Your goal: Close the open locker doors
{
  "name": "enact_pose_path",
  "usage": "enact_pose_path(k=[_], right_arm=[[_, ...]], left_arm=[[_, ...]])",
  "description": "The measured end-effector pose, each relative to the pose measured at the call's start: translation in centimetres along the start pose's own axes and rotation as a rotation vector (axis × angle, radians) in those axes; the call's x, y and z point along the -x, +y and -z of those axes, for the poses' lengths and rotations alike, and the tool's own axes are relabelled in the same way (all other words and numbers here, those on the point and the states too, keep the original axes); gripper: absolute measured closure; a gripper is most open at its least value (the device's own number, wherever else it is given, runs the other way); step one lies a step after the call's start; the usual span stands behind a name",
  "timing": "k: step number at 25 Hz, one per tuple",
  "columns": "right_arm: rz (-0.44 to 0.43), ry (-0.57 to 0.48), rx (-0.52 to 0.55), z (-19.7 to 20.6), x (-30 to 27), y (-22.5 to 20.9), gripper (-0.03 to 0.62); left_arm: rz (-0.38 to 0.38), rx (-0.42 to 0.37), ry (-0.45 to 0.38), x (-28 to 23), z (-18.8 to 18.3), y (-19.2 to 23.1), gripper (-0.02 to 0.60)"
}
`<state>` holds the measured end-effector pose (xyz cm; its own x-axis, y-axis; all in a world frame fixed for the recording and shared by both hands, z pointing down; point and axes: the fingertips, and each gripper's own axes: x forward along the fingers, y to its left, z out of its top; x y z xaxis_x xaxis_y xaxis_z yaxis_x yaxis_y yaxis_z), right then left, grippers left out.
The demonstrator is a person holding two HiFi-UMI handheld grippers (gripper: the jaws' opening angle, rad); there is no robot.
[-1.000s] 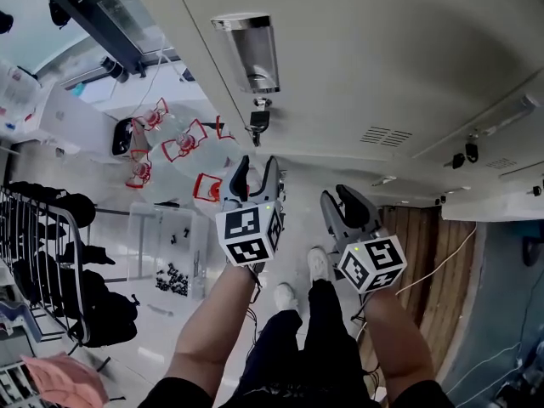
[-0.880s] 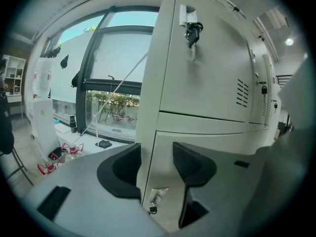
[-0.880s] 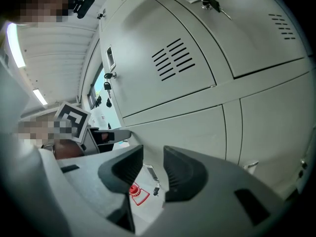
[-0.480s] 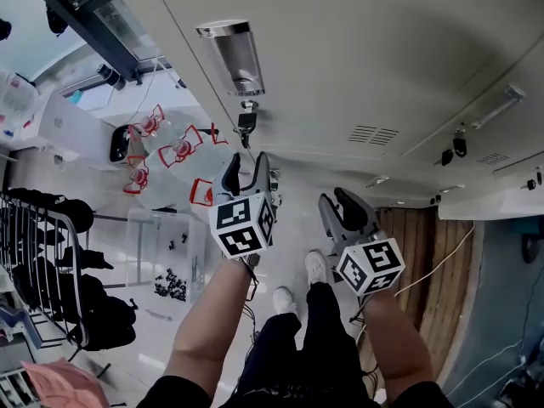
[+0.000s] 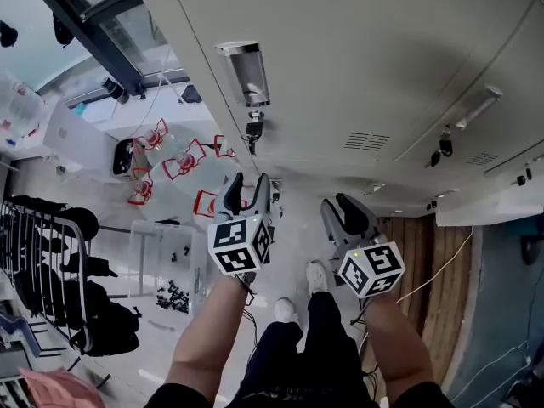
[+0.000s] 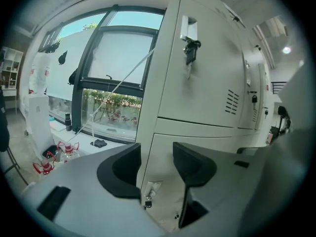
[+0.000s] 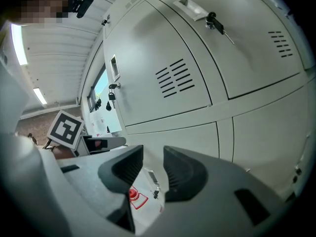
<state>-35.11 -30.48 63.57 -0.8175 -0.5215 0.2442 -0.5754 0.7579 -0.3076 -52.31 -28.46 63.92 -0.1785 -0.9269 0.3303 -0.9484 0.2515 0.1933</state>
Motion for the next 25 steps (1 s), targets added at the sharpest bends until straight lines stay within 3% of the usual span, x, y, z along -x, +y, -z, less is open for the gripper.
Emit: enact_pose_path(k=[8,11,16,19,25], right_arm=[[-0.020,-0.035,0.016,-2.0,3.7,2.6,0.473],[-0.028,-0.064,0.046,-3.4,5.9,3.2,0.482],[0.042,-0.140,0.103,-6.7,10.8,4.3,0.513],[0.104,-0.169,0.111,-8.5,14.4,4.6,0.592],[0.177,-0.231,0.147,-12.2,22.1,4.4,0.592]], left_arm=[[0.214,-0.046,-0.028,7.1,-1.4,-4.2,0.422],[0.262,-0.075,-0.069,9.6,-2.9,-5.8,0.437],[0.345,-0.111,-0.129,13.7,-5.9,-8.8,0.452],[0.407,-0.139,-0.139,16.7,-6.9,-11.3,0.473],[0.507,-0.164,-0.178,21.4,-8.6,-16.7,0.499]])
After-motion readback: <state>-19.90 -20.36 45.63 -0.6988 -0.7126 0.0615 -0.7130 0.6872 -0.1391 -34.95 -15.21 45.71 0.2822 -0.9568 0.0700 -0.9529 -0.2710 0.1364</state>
